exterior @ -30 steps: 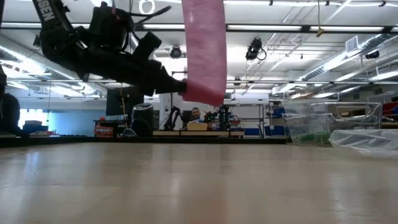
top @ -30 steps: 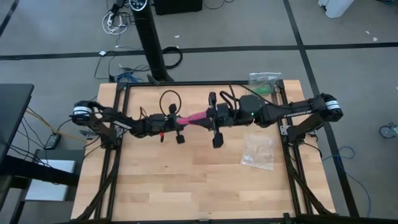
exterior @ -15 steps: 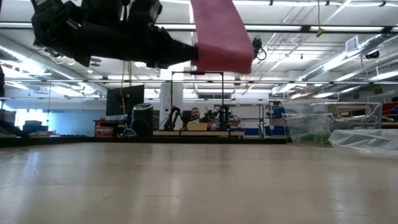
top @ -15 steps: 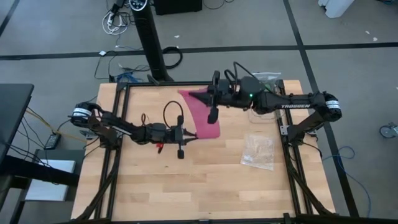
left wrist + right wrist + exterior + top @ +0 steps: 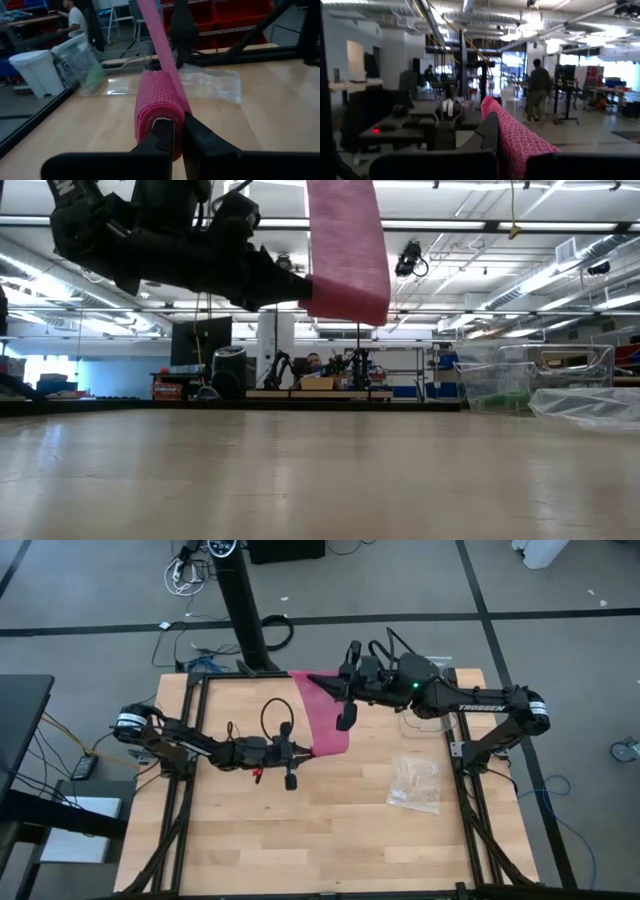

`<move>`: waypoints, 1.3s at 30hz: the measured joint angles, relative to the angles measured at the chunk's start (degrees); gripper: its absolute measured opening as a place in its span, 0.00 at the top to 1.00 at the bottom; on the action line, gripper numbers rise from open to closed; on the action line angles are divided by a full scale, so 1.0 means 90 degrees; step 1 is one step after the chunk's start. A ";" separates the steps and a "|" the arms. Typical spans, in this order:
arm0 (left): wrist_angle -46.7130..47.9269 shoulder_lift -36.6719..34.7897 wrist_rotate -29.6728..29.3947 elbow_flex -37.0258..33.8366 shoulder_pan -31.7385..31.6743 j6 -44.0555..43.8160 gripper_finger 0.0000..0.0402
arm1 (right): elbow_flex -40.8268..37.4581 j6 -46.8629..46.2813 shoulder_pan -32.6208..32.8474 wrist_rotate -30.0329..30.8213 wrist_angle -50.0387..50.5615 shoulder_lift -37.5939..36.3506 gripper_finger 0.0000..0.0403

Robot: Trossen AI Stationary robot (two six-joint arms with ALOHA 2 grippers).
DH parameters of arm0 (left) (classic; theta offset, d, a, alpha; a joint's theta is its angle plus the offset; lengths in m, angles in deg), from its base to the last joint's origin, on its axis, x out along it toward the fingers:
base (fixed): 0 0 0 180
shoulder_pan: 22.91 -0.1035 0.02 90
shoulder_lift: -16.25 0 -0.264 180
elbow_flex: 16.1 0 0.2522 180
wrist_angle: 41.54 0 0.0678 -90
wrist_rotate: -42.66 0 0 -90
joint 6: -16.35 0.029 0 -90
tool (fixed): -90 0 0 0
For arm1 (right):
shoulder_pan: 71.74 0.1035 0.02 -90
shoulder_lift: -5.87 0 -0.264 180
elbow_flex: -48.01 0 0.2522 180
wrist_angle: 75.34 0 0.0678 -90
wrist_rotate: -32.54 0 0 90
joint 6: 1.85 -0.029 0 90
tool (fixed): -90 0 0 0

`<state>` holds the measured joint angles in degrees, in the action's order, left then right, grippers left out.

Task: Roll bandage
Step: Roll the pink bandage

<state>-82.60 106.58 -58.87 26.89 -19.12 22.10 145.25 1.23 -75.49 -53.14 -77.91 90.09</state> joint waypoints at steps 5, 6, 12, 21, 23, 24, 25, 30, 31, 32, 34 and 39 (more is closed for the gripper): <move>-0.0365 0.0000 0.0256 0.0056 0.0236 0.0001 0.95 | 0.0000 -0.0078 -0.0147 0.0228 0.0543 0.0007 1.00; -0.0406 0.0000 0.0280 0.0091 0.0294 0.0000 0.95 | 0.0000 -0.0133 -0.0199 0.0235 0.0671 0.0008 1.00; -0.0419 -0.0088 0.0302 0.0392 0.0655 -0.0052 0.95 | -0.0003 -0.0386 -0.0423 0.0231 0.1130 0.0106 0.99; -0.0271 -0.0107 0.0313 0.1028 0.1092 -0.0174 0.95 | 0.0000 -0.0839 -0.0575 0.0231 0.2102 0.0295 0.92; -0.0219 -0.0107 0.0313 0.1111 0.1159 -0.0174 0.95 | -0.0007 -0.0837 -0.0573 0.0229 0.2369 0.0329 0.88; -0.0225 -0.0107 0.0313 0.1152 0.1187 -0.0174 0.95 | -0.0012 -0.0836 -0.0573 0.0226 0.2418 0.0367 0.86; -0.0238 -0.0107 0.0313 0.1182 0.1211 -0.0174 0.95 | -0.0009 -0.0836 -0.0570 0.0210 0.2387 0.0408 0.83; -0.0249 -0.0107 0.0293 0.1222 0.1263 -0.0174 0.95 | -0.0007 -0.0833 -0.0556 0.0073 0.2559 0.0423 0.71; -0.0247 -0.0107 0.0288 0.1222 0.1263 -0.0183 0.95 | -0.0007 -0.0836 -0.0557 0.0063 0.2608 0.0423 0.69; -0.0251 -0.0107 0.0276 0.1222 0.1263 -0.0194 0.95 | -0.0007 -0.0844 -0.0558 0.0062 0.2659 0.0424 0.66; -0.0252 -0.0107 0.0272 0.1224 0.1263 -0.0221 0.95 | -0.0007 -0.0935 -0.0556 0.0035 0.2680 0.0425 0.62; -0.0245 -0.0107 0.0237 0.1224 0.1263 -0.0266 0.95 | -0.0007 -0.1444 -0.0556 -0.0131 0.2945 0.0425 0.50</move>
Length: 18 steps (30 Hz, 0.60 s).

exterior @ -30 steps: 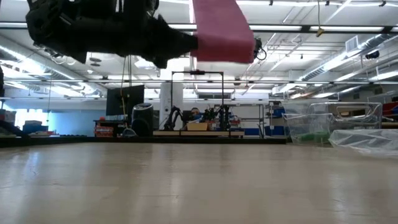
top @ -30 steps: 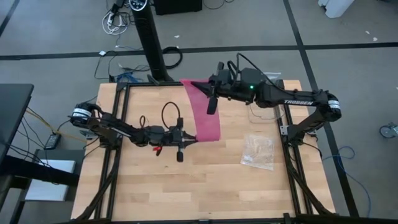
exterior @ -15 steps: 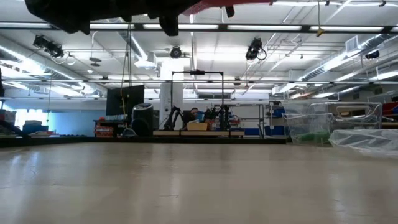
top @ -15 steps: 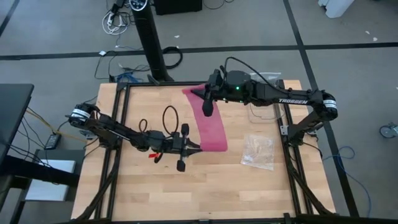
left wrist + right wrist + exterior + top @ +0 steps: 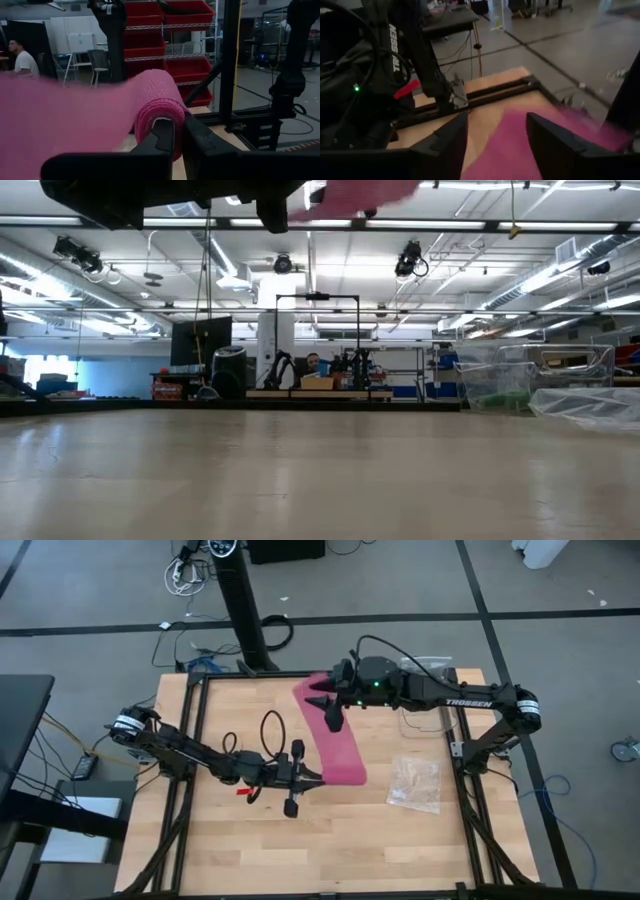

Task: Roll bandage
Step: Roll the pink bandage

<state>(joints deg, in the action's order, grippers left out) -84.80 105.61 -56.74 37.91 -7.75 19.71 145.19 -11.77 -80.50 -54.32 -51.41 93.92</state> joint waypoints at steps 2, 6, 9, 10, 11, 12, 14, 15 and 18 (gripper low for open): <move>0.0001 0.0000 -0.0011 0.0000 0.0000 -0.0038 0.95 | 0.0000 -0.0253 -0.0002 -0.0038 0.0143 0.0000 0.46; 0.0018 0.0000 -0.0013 0.0000 -0.0002 -0.0046 0.95 | 0.0000 -0.0370 -0.0002 -0.0317 0.0439 0.0000 0.40; 0.0244 -0.0168 -0.0015 0.0000 -0.0002 -0.0046 0.95 | -0.0002 -0.0088 -0.0002 -0.0545 0.0594 -0.0089 0.39; 0.0392 -0.0282 -0.0018 0.0000 -0.0002 -0.0045 0.95 | -0.0002 0.0076 -0.0002 -0.0547 0.0675 -0.0182 0.39; 0.0590 -0.0435 -0.0018 0.0000 -0.0005 -0.0046 0.95 | -0.0002 0.0254 0.0000 -0.0546 0.0868 -0.0311 0.39; 0.0811 -0.0589 -0.0020 0.0000 -0.0005 -0.0030 0.95 | -0.0002 0.0391 -0.0009 -0.0503 0.1112 -0.0474 0.40; 0.1253 -0.0961 -0.0054 0.0002 -0.0005 0.0082 0.95 | 0.0002 0.0634 -0.0053 -0.0337 0.1602 -0.0789 0.41; 0.1463 -0.1151 -0.0105 0.0000 -0.0005 0.0103 0.95 | 0.0002 0.0769 -0.0065 -0.0241 0.1880 -0.0934 0.42; 0.2093 -0.1766 -0.0195 0.0002 -0.0063 0.0103 0.95 | -0.0260 0.1107 -0.0070 -0.0120 0.2181 -0.1380 0.44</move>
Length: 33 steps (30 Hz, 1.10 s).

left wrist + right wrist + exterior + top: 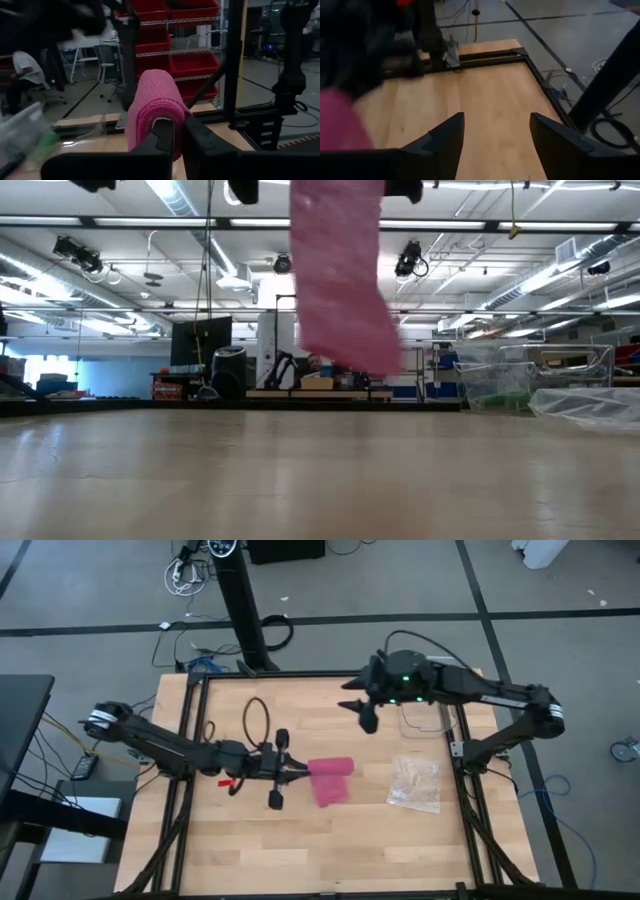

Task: Roll bandage
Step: Roll the pink bandage

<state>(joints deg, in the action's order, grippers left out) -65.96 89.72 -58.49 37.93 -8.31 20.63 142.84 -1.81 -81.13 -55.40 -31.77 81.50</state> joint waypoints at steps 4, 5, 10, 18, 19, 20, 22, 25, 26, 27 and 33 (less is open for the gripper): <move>0.0640 -0.0746 -0.0020 0.0000 -0.0158 -0.0170 0.95 | -0.0983 0.0112 -0.0014 -0.0567 -0.0478 -0.0570 0.45; 0.0732 -0.0939 -0.0025 -0.0002 -0.0200 -0.0212 0.95 | -0.1346 0.0082 -0.0018 -0.0754 -0.0766 -0.0681 0.45; 0.0929 -0.1654 0.0035 0.0000 -0.0389 -0.0368 0.95 | -0.3488 -0.0325 0.0172 -0.1394 -0.3717 -0.0924 0.43; 0.1092 -0.2177 0.0054 0.0000 -0.0516 -0.0385 0.95 | -0.5252 -0.1073 0.0758 -0.1430 -0.8516 0.0094 0.36; 0.1075 -0.2181 0.0058 0.0000 -0.0522 -0.0385 0.95 | -0.5250 -0.1127 0.0790 -0.1324 -0.8706 0.0258 0.35; 0.1061 -0.2183 0.0061 0.0000 -0.0533 -0.0387 0.95 | -0.5224 -0.1145 0.0802 -0.1225 -0.8810 0.0414 0.34; 0.1036 -0.2183 0.0063 0.0000 -0.0540 -0.0385 0.95 | -0.5053 -0.1115 0.0818 -0.1139 -0.8918 0.0696 0.33; 0.1017 -0.2182 0.0064 0.0000 -0.0540 -0.0385 0.95 | -0.4746 -0.1081 0.0811 -0.1136 -0.8980 0.1060 0.31; 0.0982 -0.2183 0.0063 0.0000 -0.0540 -0.0385 0.95 | -0.4643 -0.1057 0.0811 -0.1137 -0.8979 0.1190 0.31; 0.0943 -0.2181 0.0065 0.0000 -0.0540 -0.0382 0.95 | -0.4532 -0.1048 0.0811 -0.1137 -0.8976 0.1305 0.30; 0.0934 -0.2183 0.0094 0.0105 -0.0540 -0.0315 0.95 | -0.4082 -0.0860 0.0809 -0.0801 -0.8969 0.1900 0.31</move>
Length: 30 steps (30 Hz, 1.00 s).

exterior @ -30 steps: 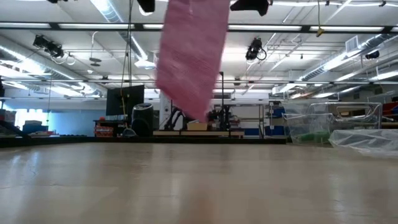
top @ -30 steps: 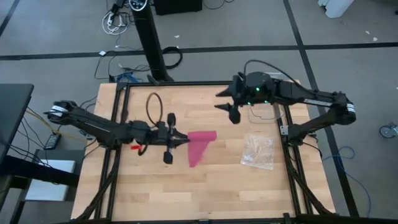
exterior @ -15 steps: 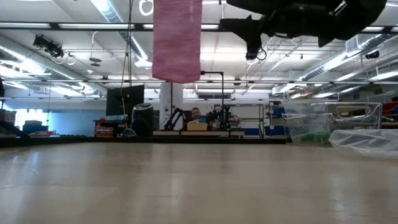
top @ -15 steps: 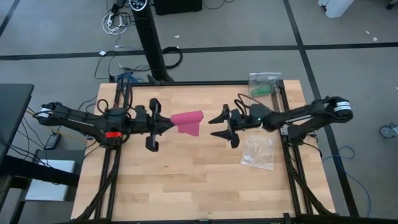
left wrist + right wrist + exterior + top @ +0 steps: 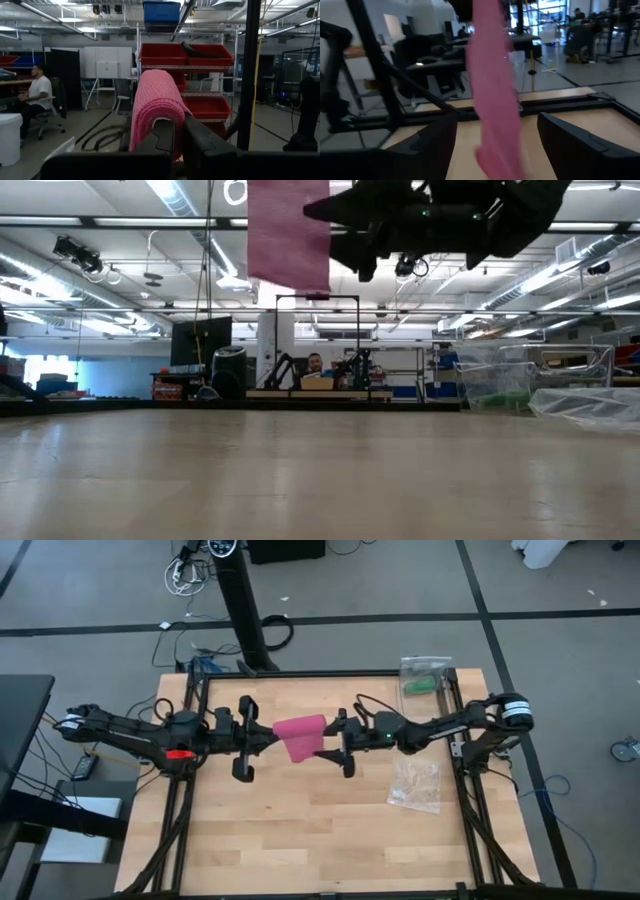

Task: Roll bandage
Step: Roll the pink bandage

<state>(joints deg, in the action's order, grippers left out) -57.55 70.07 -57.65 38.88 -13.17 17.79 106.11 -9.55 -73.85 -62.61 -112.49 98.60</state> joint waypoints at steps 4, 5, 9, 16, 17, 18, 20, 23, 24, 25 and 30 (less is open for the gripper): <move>0.0102 -0.0001 0.0062 0.0147 0.0000 0.0176 0.95 | 0.0145 0.0017 0.0011 0.0017 0.0017 0.0258 0.37; 0.0113 -0.0007 0.0059 0.0182 0.0000 0.0234 0.95 | 0.0178 0.0022 0.0034 0.0017 0.0006 0.0345 0.40; 0.0073 -0.0044 0.0016 0.0283 -0.0005 0.0448 0.95 | 0.0174 -0.0010 0.0167 0.0019 -0.0094 0.0532 0.58; 0.0509 -0.0315 -0.0735 0.0274 -0.0006 0.0921 0.95 | 0.0172 0.0235 0.0603 0.0229 -0.0205 0.0533 0.97; 0.0535 -0.0370 -0.0821 0.0274 -0.0010 0.1000 0.95 | 0.0172 0.0237 0.0657 0.0222 -0.0214 0.0528 0.97; 0.0594 -0.0422 -0.0934 0.0273 -0.0010 0.1083 0.95 | 0.0172 0.0210 0.0709 0.0193 -0.0213 0.0526 0.96; 0.0721 -0.0525 -0.1150 0.0271 -0.0010 0.1214 0.95 | 0.0172 0.0146 0.0825 0.0100 -0.0199 0.0524 0.97; 0.0996 -0.0674 -0.1604 0.0269 -0.0054 0.1427 0.95 | 0.0172 0.0147 0.1049 0.0087 -0.0189 0.0523 0.99; 0.1072 -0.0728 -0.1729 0.0248 -0.0077 0.1458 0.95 | 0.0172 0.0143 0.1124 0.0076 -0.0180 0.0522 0.99; 0.1093 -0.0788 -0.1799 0.0187 -0.0113 0.1470 0.95 | 0.0172 0.0117 0.1203 0.0054 -0.0176 0.0522 0.99; 0.1174 -0.1139 -0.2078 -0.0224 -0.0354 0.1476 0.95 | 0.0172 -0.0102 0.1585 -0.0053 -0.0156 0.0517 0.99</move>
<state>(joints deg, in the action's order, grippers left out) -46.99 59.82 -76.35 36.87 -16.36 31.07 107.66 -10.47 -59.59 -63.08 -113.89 103.25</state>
